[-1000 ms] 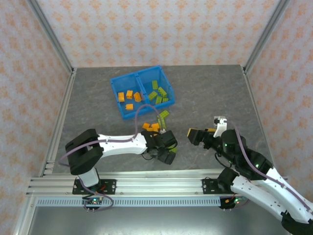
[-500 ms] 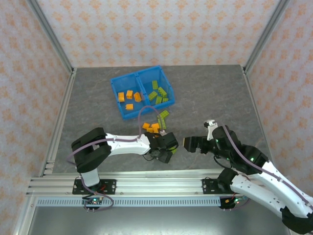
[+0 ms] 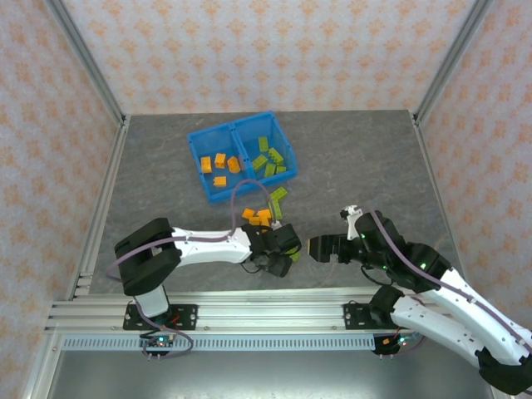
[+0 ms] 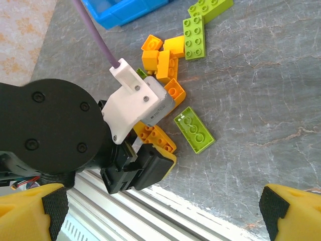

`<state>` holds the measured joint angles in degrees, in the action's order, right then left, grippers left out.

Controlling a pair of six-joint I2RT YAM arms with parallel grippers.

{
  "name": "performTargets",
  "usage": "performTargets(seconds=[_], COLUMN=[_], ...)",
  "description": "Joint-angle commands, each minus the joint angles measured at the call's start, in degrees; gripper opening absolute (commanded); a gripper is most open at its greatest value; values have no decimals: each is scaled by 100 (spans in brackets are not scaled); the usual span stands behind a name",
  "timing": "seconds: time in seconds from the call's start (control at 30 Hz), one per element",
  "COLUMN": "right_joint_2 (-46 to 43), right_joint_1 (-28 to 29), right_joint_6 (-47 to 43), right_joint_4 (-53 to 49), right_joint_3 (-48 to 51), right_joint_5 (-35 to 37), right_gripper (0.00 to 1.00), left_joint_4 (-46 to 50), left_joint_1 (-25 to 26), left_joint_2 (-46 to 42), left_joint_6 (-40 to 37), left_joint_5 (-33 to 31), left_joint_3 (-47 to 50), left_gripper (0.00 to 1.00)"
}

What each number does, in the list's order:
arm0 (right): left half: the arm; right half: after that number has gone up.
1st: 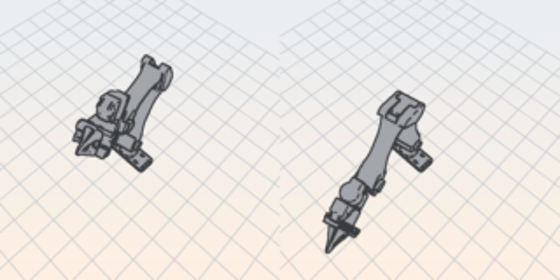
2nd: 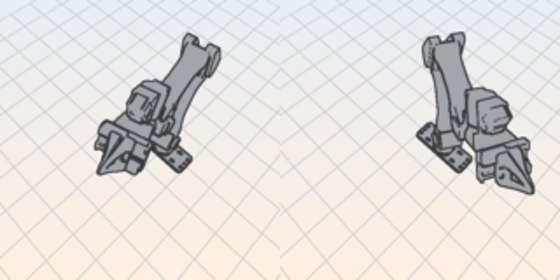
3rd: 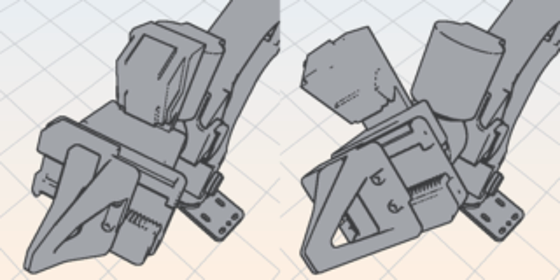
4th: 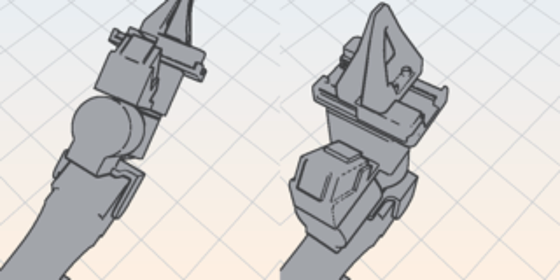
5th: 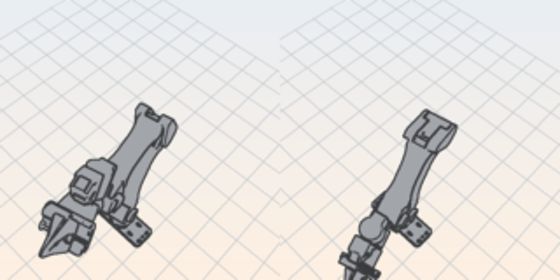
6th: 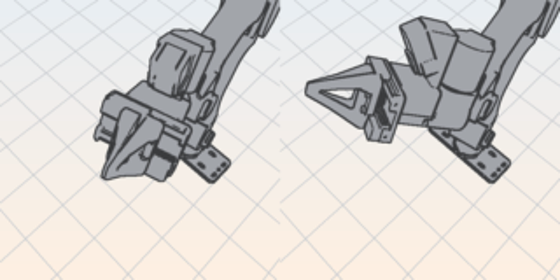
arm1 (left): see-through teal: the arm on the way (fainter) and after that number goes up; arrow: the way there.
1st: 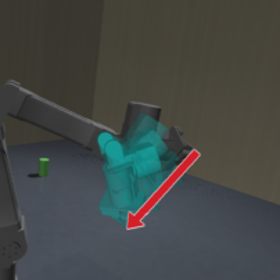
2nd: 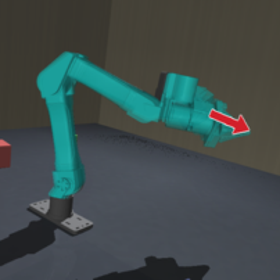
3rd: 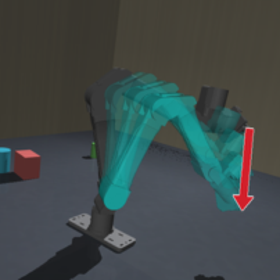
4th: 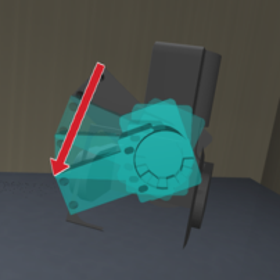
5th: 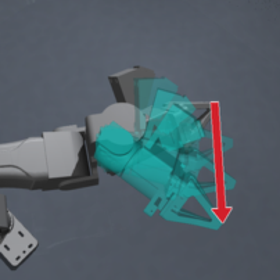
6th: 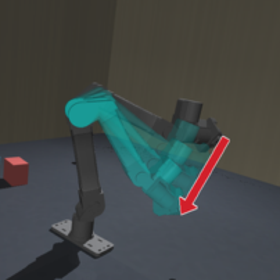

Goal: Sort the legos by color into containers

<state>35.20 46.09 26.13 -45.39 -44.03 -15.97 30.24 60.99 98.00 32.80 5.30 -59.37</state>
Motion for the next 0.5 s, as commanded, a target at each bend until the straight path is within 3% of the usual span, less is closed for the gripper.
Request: performTargets(seconds=[0.0,0.27,0.47], right_joint_2=[-17,65,323], right_joint_1=[23,23,25], right_joint_6=[-37,12,-11], right_joint_4=[210,957,1471], right_joint_3=[-229,-329,-266], right_joint_5=[-15,650,684], right_gripper=[99,99,100], left_joint_4=[527,1281,1271], left_joint_1=[-410,-2152,-3341], left_joint_2=[-543,-580,287], left_joint_6=[-537,-1757,-2194], left_joint_5=[-116,-407,-498], left_joint_3=[-545,-1970,-2946], left_gripper=[50,51,51])
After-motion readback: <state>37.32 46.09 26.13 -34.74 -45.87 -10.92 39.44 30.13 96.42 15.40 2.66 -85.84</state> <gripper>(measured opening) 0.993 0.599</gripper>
